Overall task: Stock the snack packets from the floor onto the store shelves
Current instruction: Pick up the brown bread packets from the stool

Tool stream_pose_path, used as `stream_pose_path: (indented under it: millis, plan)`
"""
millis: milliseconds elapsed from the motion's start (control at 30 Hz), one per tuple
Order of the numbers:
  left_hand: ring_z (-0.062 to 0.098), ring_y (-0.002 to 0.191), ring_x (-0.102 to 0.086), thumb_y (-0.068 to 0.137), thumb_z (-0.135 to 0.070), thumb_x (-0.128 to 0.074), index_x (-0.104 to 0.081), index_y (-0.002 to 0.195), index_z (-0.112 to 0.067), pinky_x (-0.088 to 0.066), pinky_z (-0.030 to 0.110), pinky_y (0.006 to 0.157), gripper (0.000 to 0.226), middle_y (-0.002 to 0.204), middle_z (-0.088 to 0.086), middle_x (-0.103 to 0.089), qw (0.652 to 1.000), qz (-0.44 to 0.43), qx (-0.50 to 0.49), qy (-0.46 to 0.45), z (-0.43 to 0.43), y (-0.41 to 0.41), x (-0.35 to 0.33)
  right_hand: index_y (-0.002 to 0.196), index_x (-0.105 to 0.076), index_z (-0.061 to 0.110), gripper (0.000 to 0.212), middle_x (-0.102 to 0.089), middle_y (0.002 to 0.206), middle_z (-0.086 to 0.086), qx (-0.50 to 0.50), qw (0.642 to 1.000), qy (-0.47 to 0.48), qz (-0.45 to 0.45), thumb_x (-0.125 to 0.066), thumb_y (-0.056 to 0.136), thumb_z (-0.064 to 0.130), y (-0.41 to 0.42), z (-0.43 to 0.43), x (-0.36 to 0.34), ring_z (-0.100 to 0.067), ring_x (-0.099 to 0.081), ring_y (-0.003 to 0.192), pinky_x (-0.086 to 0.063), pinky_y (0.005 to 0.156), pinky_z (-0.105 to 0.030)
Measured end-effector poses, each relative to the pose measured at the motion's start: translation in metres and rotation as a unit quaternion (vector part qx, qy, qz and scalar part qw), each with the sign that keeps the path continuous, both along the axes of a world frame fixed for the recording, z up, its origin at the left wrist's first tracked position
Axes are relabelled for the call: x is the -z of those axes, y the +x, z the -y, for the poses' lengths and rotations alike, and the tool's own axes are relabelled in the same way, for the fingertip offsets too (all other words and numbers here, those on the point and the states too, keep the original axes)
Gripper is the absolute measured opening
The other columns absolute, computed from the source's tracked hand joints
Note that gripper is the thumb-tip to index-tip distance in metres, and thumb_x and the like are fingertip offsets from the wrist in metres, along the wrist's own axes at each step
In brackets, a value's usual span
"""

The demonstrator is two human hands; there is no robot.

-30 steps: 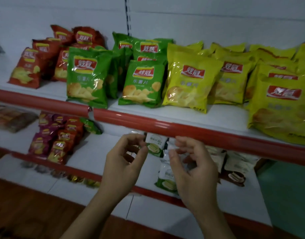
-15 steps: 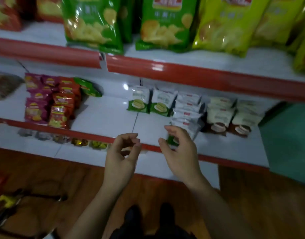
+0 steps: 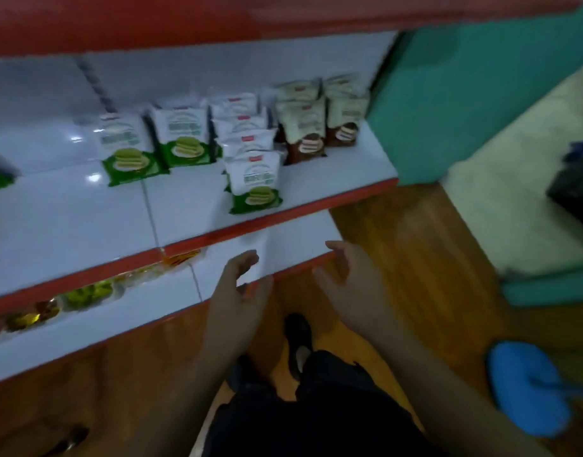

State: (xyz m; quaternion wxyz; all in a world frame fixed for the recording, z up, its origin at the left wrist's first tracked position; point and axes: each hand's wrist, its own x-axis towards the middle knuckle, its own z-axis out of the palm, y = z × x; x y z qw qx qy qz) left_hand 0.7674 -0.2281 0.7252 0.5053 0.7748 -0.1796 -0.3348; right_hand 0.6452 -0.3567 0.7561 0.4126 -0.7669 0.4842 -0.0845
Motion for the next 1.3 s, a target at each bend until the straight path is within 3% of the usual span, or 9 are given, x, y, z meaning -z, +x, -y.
stream_pose_path:
  millis: [100,133,267,467,567,767,933,1067,1300]
  plan:
    - [0.0,0.112,-0.051,0.097,-0.034,-0.062,-0.049,0.134,-0.035,-0.044,0.023,0.093,0.04,0.121,-0.028,-0.051,0.991,-0.006,0.129,0.02,0.014,-0.023,0.0,0.117,-0.051,0.03,0.03,-0.049,0.113,0.02,0.048,0.998,-0.013,-0.025,-0.064,0.09,0.034,-0.039,-0.004,0.004,0.013,-0.047,0.099,-0.038,0.084,-0.002]
    - [0.0,0.113,-0.051,0.096,-0.036,-0.062,-0.049,0.134,-0.036,-0.044,0.023,0.095,0.04,0.122,-0.028,-0.052,0.987,-0.008,0.162,0.023,0.017,-0.03,0.001,0.12,-0.05,0.032,0.033,-0.048,0.115,0.019,0.065,0.997,-0.014,-0.036,-0.064,0.09,0.035,-0.05,-0.007,0.006,0.012,-0.044,0.098,-0.034,0.08,-0.001]
    - [0.01,0.125,-0.053,0.095,-0.042,-0.062,-0.047,0.134,-0.038,-0.046,0.039,0.109,0.042,0.137,-0.015,-0.053,0.969,-0.05,0.238,0.043,0.036,-0.054,0.004,0.136,-0.047,0.02,0.052,-0.051,0.13,0.004,0.138,0.989,-0.023,-0.058,-0.064,0.089,0.038,-0.09,-0.011,0.015,-0.001,-0.043,0.106,-0.032,0.087,-0.015]
    - [0.01,0.125,-0.052,0.094,-0.045,-0.06,-0.046,0.128,-0.044,-0.045,0.038,0.108,0.037,0.135,-0.019,-0.052,0.947,-0.03,0.315,0.062,0.075,-0.112,-0.001,0.135,-0.048,0.018,0.053,-0.052,0.132,0.0,0.253,0.966,-0.002,-0.051,-0.066,0.088,0.035,-0.172,-0.01,0.028,-0.011,-0.05,0.119,-0.035,0.093,-0.018]
    - [0.008,0.122,-0.05,0.095,-0.043,-0.061,-0.042,0.125,-0.049,-0.042,0.03,0.1,0.036,0.13,-0.022,-0.05,0.926,-0.016,0.368,0.083,0.101,-0.156,0.0,0.136,-0.046,0.017,0.055,-0.051,0.134,0.0,0.303,0.952,0.025,-0.037,-0.066,0.088,0.036,-0.217,-0.012,0.04,-0.012,-0.049,0.122,-0.037,0.1,-0.022]
    - [0.007,0.125,-0.048,0.096,-0.034,-0.063,-0.045,0.133,-0.04,-0.04,0.029,0.105,0.042,0.132,-0.017,-0.051,0.853,0.011,0.512,0.095,0.144,-0.288,0.001,0.137,-0.045,0.019,0.057,-0.049,0.136,0.001,0.42,0.905,0.068,0.003,-0.066,0.087,0.037,-0.334,-0.021,0.064,-0.013,-0.049,0.124,-0.041,0.1,-0.028]
    - [0.008,0.124,-0.047,0.097,-0.031,-0.062,-0.045,0.138,-0.034,-0.04,0.031,0.106,0.045,0.13,-0.017,-0.05,0.786,0.053,0.607,0.103,0.17,-0.395,0.002,0.14,-0.04,0.024,0.057,-0.043,0.143,0.003,0.518,0.85,0.091,0.024,-0.062,0.091,0.041,-0.427,-0.036,0.074,-0.014,-0.046,0.127,-0.044,0.1,-0.036]
    - [0.008,0.124,-0.045,0.097,-0.03,-0.062,-0.046,0.14,-0.03,-0.039,0.037,0.112,0.046,0.132,-0.014,-0.049,0.725,0.056,0.678,0.109,0.185,-0.465,-0.001,0.139,-0.041,0.022,0.055,-0.045,0.138,0.002,0.616,0.783,0.079,0.039,-0.062,0.091,0.039,-0.488,-0.052,0.067,-0.014,-0.05,0.121,-0.043,0.086,-0.025]
    - [0.005,0.121,-0.045,0.096,-0.026,-0.064,-0.048,0.14,-0.023,-0.041,0.036,0.111,0.047,0.137,-0.002,-0.053,0.647,0.055,0.754,0.095,0.203,-0.555,0.014,0.134,-0.048,0.019,0.05,-0.052,0.131,0.0,0.745,0.662,0.061,0.049,-0.064,0.09,0.038,-0.537,-0.078,0.066,-0.006,-0.05,0.108,-0.042,0.084,-0.021]
